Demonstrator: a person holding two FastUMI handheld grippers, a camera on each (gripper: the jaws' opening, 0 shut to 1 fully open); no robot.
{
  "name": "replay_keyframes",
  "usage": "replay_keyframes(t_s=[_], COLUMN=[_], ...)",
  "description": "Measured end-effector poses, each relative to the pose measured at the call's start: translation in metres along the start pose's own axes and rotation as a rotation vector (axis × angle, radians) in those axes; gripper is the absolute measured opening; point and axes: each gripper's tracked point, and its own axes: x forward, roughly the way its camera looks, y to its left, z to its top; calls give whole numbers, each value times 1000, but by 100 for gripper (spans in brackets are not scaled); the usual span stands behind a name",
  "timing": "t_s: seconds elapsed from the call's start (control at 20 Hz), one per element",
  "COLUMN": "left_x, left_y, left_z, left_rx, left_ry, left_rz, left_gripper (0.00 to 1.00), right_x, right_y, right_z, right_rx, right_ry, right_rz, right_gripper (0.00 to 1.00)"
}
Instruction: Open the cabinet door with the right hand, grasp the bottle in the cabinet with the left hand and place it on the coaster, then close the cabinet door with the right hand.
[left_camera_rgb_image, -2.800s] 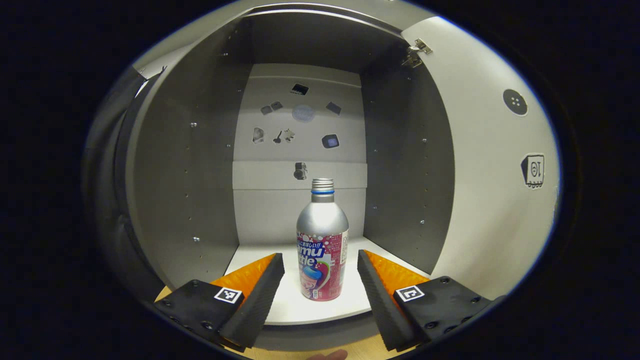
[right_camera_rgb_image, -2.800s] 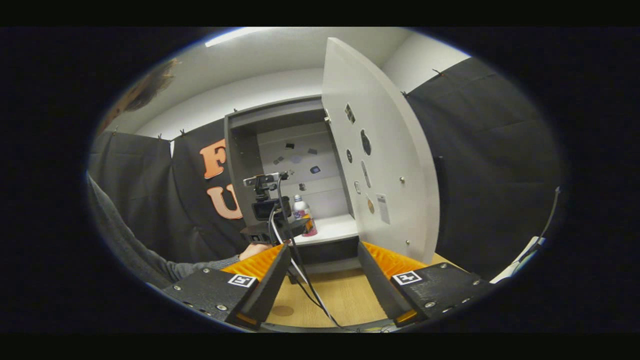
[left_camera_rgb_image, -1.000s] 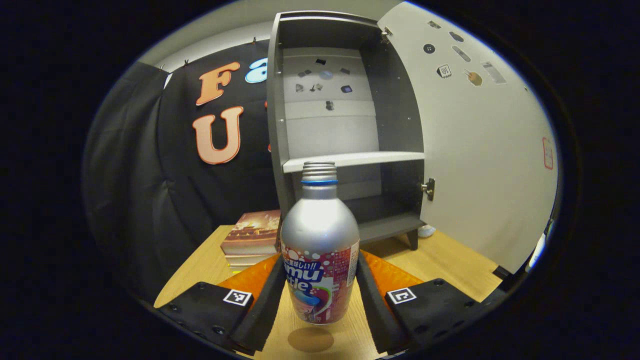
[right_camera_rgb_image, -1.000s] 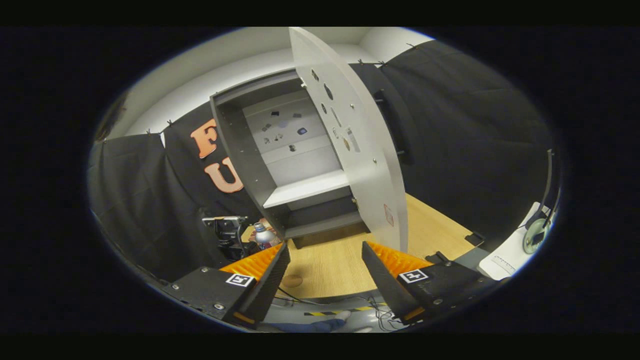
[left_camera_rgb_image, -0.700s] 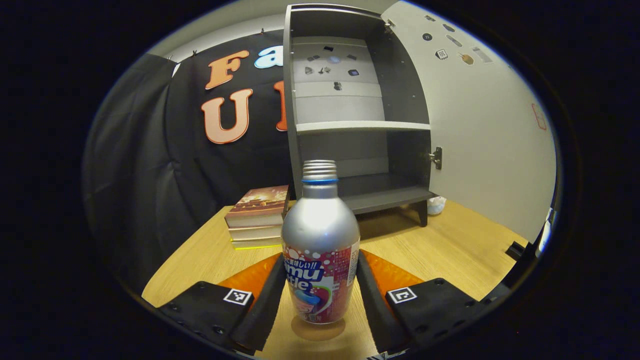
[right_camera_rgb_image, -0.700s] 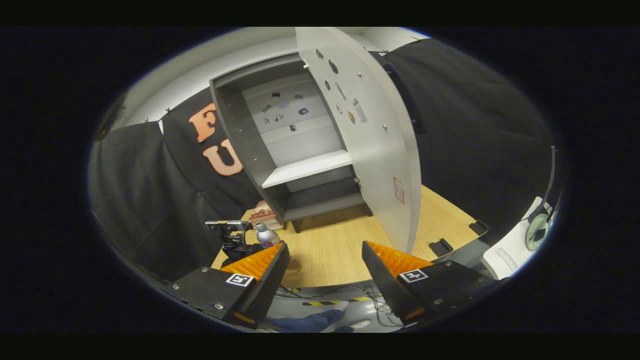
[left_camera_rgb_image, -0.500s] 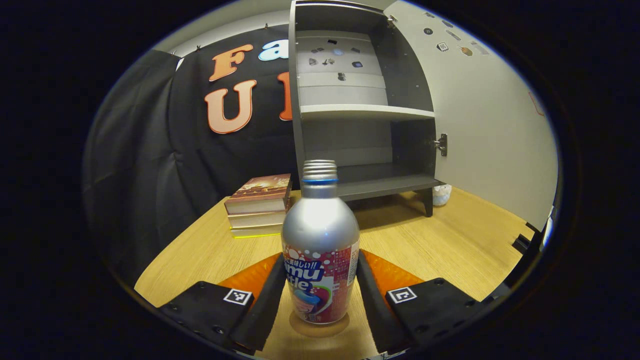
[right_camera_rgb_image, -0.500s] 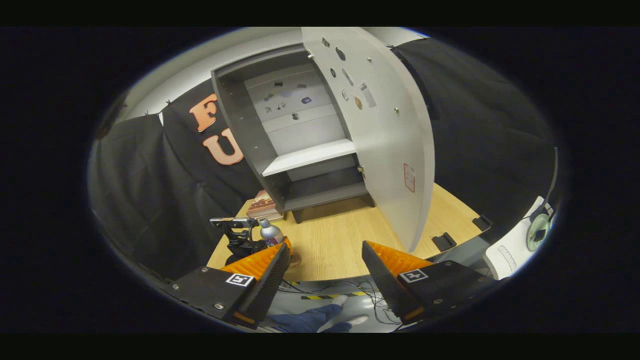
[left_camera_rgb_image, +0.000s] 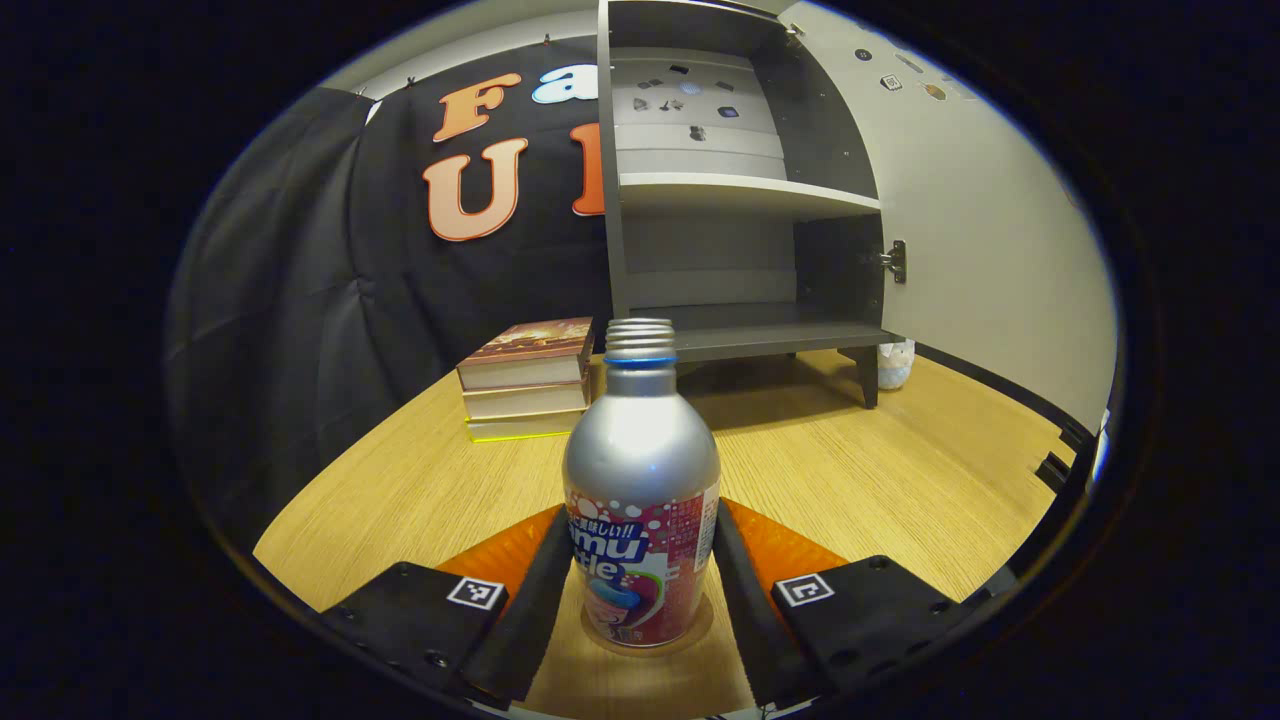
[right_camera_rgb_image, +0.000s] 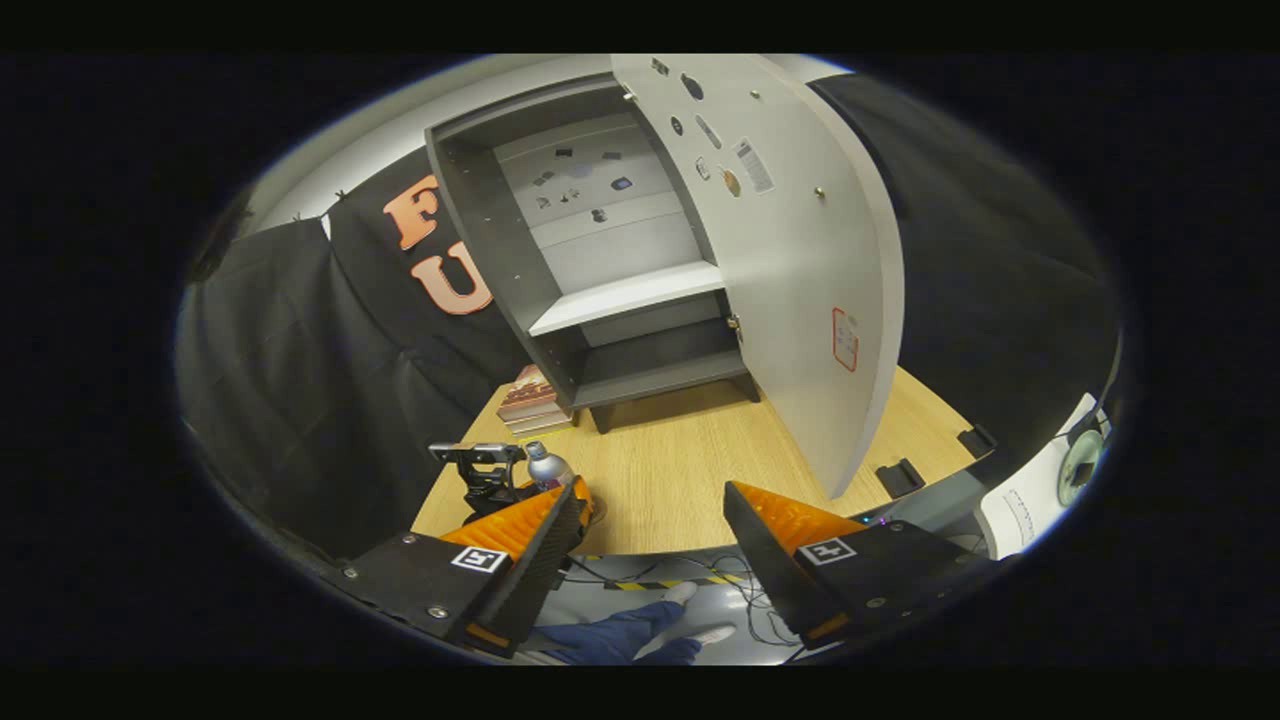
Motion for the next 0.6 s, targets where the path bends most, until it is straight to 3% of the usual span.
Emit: replay_keyframes(t_s=[0.3, 0.6], left_x=[-2, -6], left_y=[4, -2], left_z=[-2, -10], left_rx=[-53, -45], left_ry=[4, 14], left_rz=[20, 2], left_gripper=[85, 87], right_x=[-6, -9], right_y=[-1, 3], right_z=[-7, -5], right_rx=[2, 18], right_ry=[9, 3], right_rz=[-8, 4], right_gripper=[90, 90])
